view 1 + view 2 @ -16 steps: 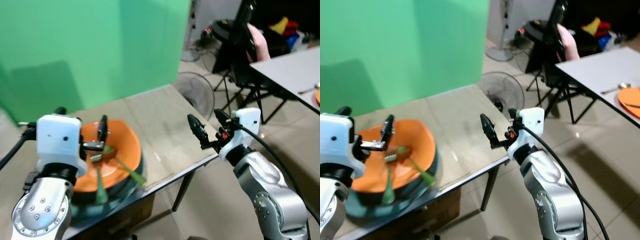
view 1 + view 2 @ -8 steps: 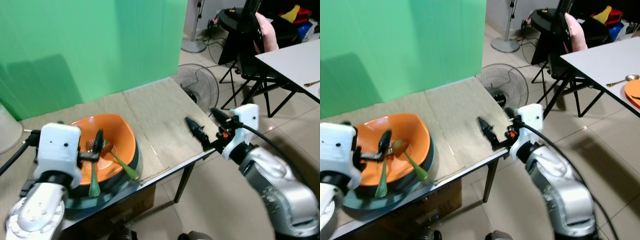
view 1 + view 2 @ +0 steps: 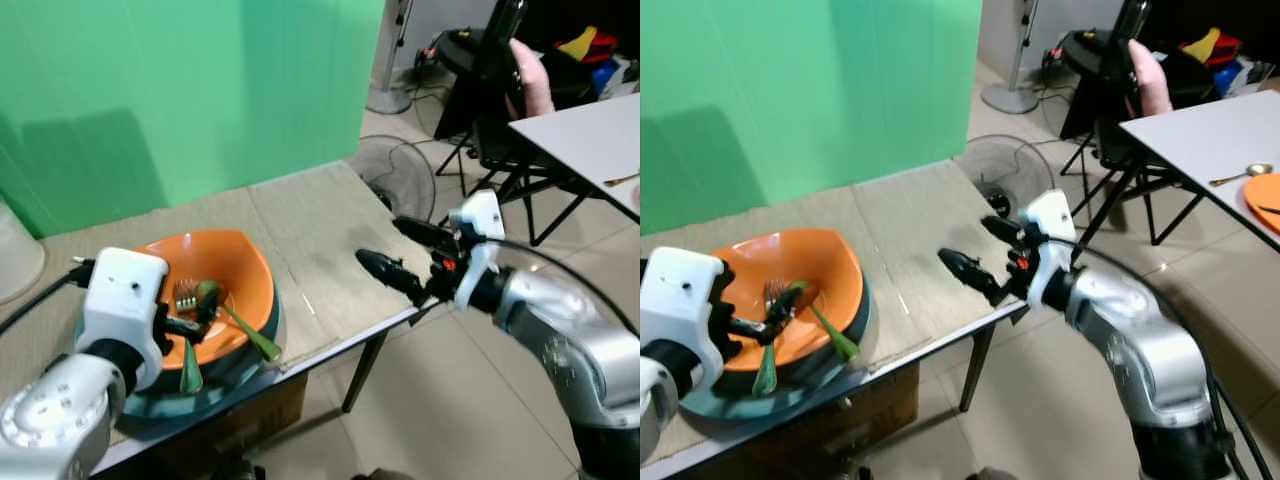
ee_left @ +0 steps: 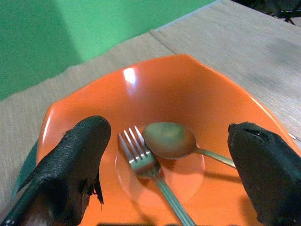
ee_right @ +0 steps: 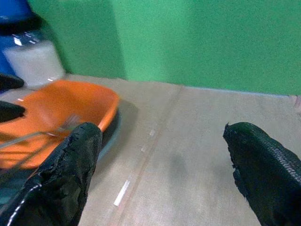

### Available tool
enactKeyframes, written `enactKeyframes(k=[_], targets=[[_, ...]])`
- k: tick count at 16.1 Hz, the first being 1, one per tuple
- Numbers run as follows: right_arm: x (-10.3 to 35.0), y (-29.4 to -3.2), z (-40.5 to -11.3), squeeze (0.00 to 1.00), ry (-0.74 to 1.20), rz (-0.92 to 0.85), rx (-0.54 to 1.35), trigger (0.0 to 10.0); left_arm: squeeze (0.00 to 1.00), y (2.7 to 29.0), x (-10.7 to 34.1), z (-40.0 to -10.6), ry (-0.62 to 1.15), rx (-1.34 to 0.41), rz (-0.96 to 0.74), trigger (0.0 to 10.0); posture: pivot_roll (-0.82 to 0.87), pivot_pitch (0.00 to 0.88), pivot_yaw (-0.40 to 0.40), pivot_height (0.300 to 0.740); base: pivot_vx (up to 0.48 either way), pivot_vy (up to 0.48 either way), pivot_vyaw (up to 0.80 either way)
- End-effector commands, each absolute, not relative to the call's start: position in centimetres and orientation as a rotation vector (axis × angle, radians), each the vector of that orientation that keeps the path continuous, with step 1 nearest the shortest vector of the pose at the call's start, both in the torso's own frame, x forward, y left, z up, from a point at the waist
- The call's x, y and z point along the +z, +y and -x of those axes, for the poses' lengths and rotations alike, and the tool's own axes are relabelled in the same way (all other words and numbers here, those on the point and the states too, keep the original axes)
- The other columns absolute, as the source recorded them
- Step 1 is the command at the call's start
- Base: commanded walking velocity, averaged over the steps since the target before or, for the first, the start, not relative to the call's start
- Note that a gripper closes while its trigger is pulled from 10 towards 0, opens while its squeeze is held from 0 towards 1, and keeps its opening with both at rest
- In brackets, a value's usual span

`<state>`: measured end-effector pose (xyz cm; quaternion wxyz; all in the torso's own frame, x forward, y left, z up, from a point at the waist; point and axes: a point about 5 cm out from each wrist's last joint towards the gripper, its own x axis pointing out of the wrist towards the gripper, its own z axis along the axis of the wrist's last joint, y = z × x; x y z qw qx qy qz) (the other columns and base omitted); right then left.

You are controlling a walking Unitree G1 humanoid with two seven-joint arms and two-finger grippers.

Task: Setting the table

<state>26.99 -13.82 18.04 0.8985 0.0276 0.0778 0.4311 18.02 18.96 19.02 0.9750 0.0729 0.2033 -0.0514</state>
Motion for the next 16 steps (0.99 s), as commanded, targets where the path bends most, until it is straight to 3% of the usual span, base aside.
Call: enactKeyframes(k=[1,8,16], targets=[[18.6,-14.0,-27.1,0.0,0.169,-0.071,0.934,10.0,0.0,19.5,19.0,-17.7,0.461,-0.068,-0.116,10.0,0.04,0.0,-0.062,0.74,0.0,0.0,0.0],[17.1,-13.5,-25.6,0.0,0.244,0.077,1.09,10.0,0.0,21.2,18.3,-16.6,0.593,-0.051,-0.163,10.0,0.03,0.0,-0.037,0.74,0.0,0.0,0.0],[16.3,-12.3,-24.3,0.0,0.306,0.09,1.163,10.0,0.0,21.5,16.7,-18.5,0.723,-0.147,-0.104,10.0,0.03,0.005,-0.002,0.74,0.0,0.0,0.0]])
